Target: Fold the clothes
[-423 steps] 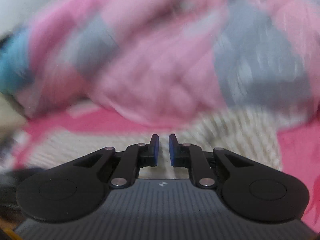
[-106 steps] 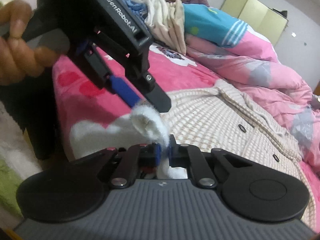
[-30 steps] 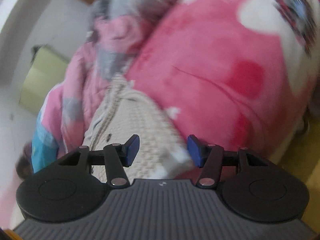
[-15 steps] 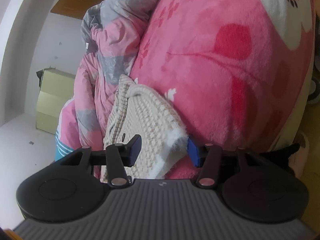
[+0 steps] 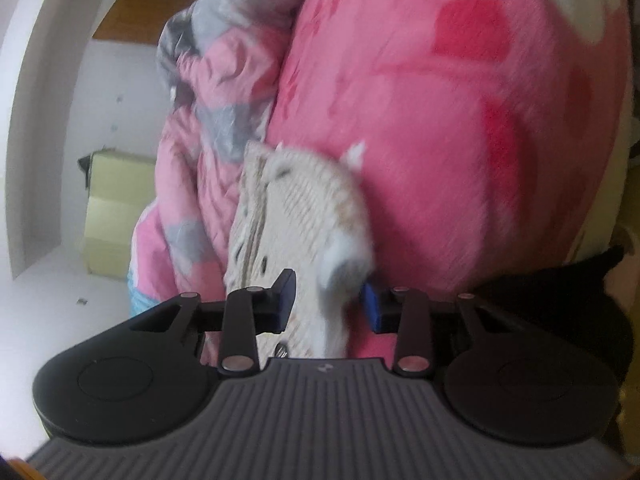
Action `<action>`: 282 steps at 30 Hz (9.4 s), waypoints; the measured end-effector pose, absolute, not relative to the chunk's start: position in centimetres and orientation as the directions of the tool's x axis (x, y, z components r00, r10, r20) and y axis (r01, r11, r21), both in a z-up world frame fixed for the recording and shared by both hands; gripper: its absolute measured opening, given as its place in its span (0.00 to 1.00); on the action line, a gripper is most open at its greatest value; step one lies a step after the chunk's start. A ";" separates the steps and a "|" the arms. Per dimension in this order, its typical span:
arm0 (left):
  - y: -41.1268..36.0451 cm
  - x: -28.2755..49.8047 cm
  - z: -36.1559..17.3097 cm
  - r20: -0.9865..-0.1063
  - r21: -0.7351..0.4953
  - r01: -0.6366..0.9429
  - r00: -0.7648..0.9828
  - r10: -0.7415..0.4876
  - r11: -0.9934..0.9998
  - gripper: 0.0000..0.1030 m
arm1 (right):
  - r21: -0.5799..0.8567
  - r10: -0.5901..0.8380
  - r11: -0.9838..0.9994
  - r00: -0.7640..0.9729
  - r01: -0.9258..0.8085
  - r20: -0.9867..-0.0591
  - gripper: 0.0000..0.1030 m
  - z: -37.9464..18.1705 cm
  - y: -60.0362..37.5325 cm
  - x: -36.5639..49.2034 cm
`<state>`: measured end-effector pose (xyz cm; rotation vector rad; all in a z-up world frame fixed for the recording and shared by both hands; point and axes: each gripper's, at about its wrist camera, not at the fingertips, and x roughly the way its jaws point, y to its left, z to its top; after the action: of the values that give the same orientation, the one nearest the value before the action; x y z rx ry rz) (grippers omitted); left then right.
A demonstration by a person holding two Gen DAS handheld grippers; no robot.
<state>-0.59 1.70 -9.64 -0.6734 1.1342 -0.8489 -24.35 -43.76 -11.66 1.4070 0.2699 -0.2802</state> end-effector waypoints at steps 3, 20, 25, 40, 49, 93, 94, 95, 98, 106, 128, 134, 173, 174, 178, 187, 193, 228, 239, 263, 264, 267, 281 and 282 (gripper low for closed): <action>1.8 -0.6 -9.6 -0.488 -0.821 0.235 0.183 -0.854 0.520 0.19 | 0.921 -0.007 0.159 0.933 0.357 -0.360 0.28 -11.6 -43.3 -23.4; 1.2 -1.7 -9.9 -0.476 -0.834 0.253 0.121 -0.871 0.490 0.21 | 0.909 0.050 0.184 0.920 0.374 -0.389 0.22 -11.7 -42.6 -20.9; 0.7 -1.7 -10.1 -0.479 -0.835 0.249 0.109 -0.871 0.491 0.22 | 0.908 0.053 0.181 0.919 0.377 -0.392 0.22 -11.8 -42.5 -20.5; 0.9 -2.0 -9.8 -0.493 -0.825 0.256 0.113 -0.863 0.504 0.21 | 0.900 0.055 0.190 0.911 0.392 -0.408 0.22 -11.7 -42.4 -20.2; 0.8 -2.1 -9.8 -0.497 -0.820 0.263 0.113 -0.860 0.508 0.21 | 0.895 0.053 0.195 0.906 0.402 -0.419 0.20 -11.8 -42.3 -20.0; 0.5 -2.2 -9.8 -0.497 -0.817 0.267 0.123 -0.859 0.511 0.21 | 0.890 0.053 0.207 0.903 0.407 -0.426 0.16 -11.9 -42.3 -20.1; 0.5 -2.2 -9.8 -0.498 -0.816 0.269 0.124 -0.859 0.512 0.21 | 0.889 0.053 0.207 0.903 0.407 -0.426 0.16 -11.9 -42.3 -20.1; 0.4 -2.3 -9.8 -0.498 -0.815 0.272 0.125 -0.858 0.513 0.21 | 0.889 0.052 0.207 0.903 0.407 -0.426 0.16 -11.9 -42.3 -20.1; 0.4 -2.3 -9.7 -0.500 -0.811 0.278 0.129 -0.856 0.515 0.17 | 0.889 0.051 0.209 0.903 0.408 -0.427 0.14 -11.9 -42.2 -20.1; 0.7 -2.4 -9.3 -0.474 -0.816 0.292 0.156 -0.867 0.499 0.08 | 0.882 0.029 0.281 0.915 0.378 -0.401 0.10 -10.6 -41.8 -19.9; -0.8 4.0 -0.4 -0.269 -0.779 0.491 0.302 -0.915 0.391 0.07 | 0.838 0.058 0.519 0.971 0.169 -0.232 0.09 -2.1 -43.5 -13.6; -1.7 8.4 1.3 -0.254 -0.756 0.512 0.346 -0.903 0.409 0.07 | 0.811 0.100 0.574 0.974 0.110 -0.203 0.09 0.4 -44.3 -8.1; -1.6 27.6 -1.6 -0.257 -0.906 0.195 0.452 -0.854 0.375 0.70 | 0.989 0.296 0.138 0.950 0.063 -0.102 0.80 -2.4 -53.5 12.2; -1.6 25.9 -1.1 -0.257 -0.900 0.221 0.426 -0.868 0.375 0.72 | 0.989 0.295 0.135 0.950 0.059 -0.097 0.81 -2.2 -53.2 10.4; -2.0 19.5 -1.4 -0.296 -0.878 0.258 0.371 -0.880 0.404 0.74 | 0.975 0.286 0.152 0.937 0.160 -0.198 0.82 -2.2 -51.5 3.6; -3.9 14.0 -7.9 -0.438 -0.816 0.138 0.488 -0.755 0.562 0.73 | 0.868 0.213 0.252 0.851 0.427 -0.480 0.83 -7.5 -48.5 0.4; -5.2 15.0 -8.9 -0.408 -0.798 0.120 0.614 -0.676 0.590 0.71 | 0.874 0.122 0.253 0.882 0.416 -0.455 0.83 -9.2 -49.6 3.7; 10.0 -1.3 -3.7 -0.471 -0.714 0.201 0.571 -0.672 0.671 0.12 | 0.955 0.201 0.146 0.937 0.259 -0.285 0.14 -9.3 -38.5 -18.3; 14.3 -4.4 -1.7 -0.516 -0.642 0.241 0.565 -0.643 0.727 0.65 | 0.878 0.171 0.268 0.877 0.397 -0.449 0.48 -8.6 -38.7 -23.4; 6.8 14.1 1.4 -0.637 -0.478 0.428 0.432 -0.638 0.767 0.68 | 0.418 0.123 0.897 0.827 0.144 -0.549 0.55 0.3 -43.7 -4.9; 6.7 14.5 1.1 -0.635 -0.489 0.429 0.421 -0.647 0.759 0.67 | 0.404 0.127 0.904 0.819 0.136 -0.560 0.55 0.1 -43.9 -4.3; 6.4 14.9 0.7 -0.624 -0.495 0.442 0.419 -0.660 0.748 0.56 | 0.356 0.137 0.929 0.800 0.100 -0.584 0.54 -0.6 -43.9 -2.5; 5.4 13.8 0.8 -0.608 -0.366 0.522 0.493 -0.623 0.771 0.09 | 0.366 0.207 0.930 0.797 0.019 -0.567 0.07 -1.4 -42.5 -1.4; 5.3 13.5 1.1 -0.599 -0.355 0.529 0.504 -0.622 0.771 0.08 | 0.364 0.198 0.931 0.809 0.022 -0.554 0.06 -1.1 -42.4 -1.6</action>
<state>13.48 5.35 1.08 -0.1316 0.7765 -0.6973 -1.65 -42.44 -1.07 0.3666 0.6253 0.0963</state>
